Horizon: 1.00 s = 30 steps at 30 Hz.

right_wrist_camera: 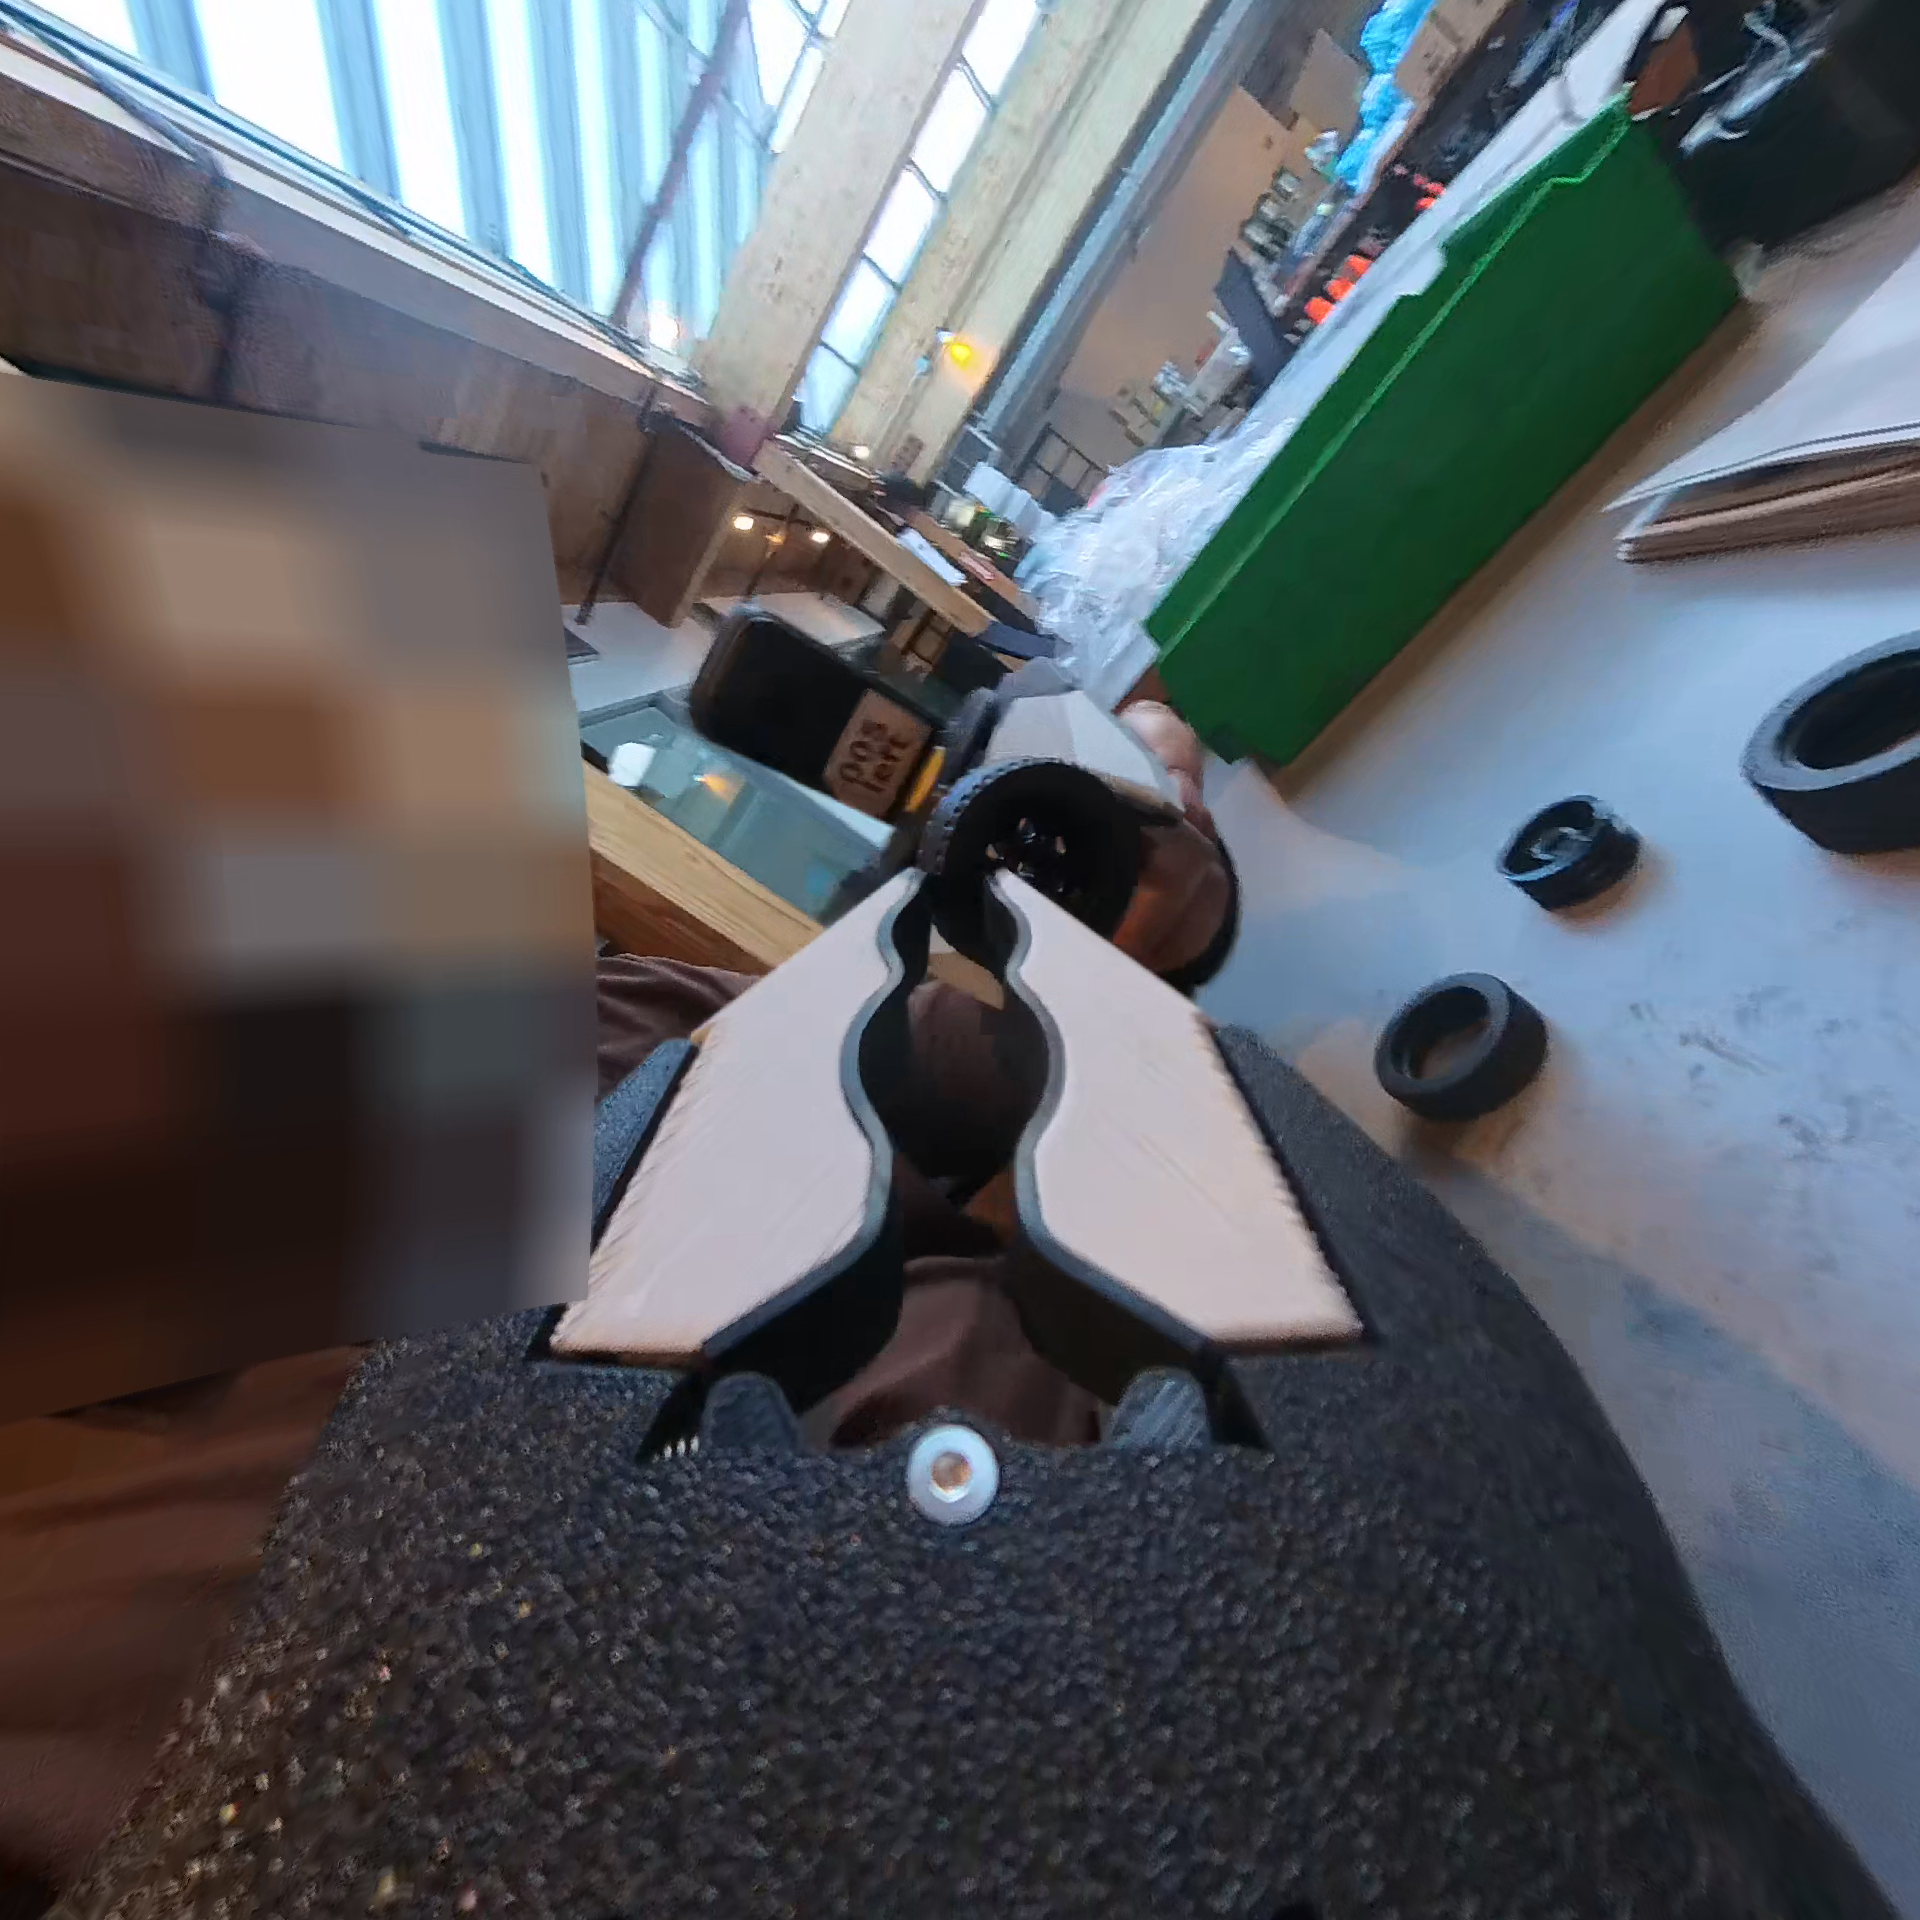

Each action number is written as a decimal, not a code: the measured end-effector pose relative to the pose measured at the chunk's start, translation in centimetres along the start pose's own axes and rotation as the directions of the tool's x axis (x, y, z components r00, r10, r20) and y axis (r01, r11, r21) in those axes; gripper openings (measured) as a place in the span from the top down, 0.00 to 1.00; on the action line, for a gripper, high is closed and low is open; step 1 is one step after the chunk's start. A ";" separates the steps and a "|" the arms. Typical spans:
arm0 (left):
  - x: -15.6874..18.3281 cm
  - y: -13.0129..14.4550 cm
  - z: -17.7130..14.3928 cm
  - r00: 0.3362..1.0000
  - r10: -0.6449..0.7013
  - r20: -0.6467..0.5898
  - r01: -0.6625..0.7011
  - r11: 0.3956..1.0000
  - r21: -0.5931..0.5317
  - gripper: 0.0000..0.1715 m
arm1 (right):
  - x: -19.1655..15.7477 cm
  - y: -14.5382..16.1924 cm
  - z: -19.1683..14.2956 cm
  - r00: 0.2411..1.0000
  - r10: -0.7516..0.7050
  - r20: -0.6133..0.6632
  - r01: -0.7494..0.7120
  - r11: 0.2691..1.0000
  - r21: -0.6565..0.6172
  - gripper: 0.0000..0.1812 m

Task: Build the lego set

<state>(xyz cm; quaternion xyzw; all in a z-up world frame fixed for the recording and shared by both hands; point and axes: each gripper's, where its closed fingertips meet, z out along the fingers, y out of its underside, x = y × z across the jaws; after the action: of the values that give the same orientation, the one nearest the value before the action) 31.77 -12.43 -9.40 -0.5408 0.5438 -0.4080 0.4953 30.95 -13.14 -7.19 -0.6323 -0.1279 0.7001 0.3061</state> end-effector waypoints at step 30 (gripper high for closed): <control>-1.1 11.8 -9.2 0.988 -0.050 0.149 0.134 0.768 -0.626 0.72 | 6.4 9.6 -10.6 0.486 -0.595 -0.640 0.291 0.801 -0.524 0.87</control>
<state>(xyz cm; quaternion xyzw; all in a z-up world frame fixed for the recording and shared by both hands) 20.49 -11.25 -19.23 -0.7262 0.5906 -0.1902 0.2960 38.52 -19.04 -19.59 -0.8573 -0.2640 0.2138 0.3867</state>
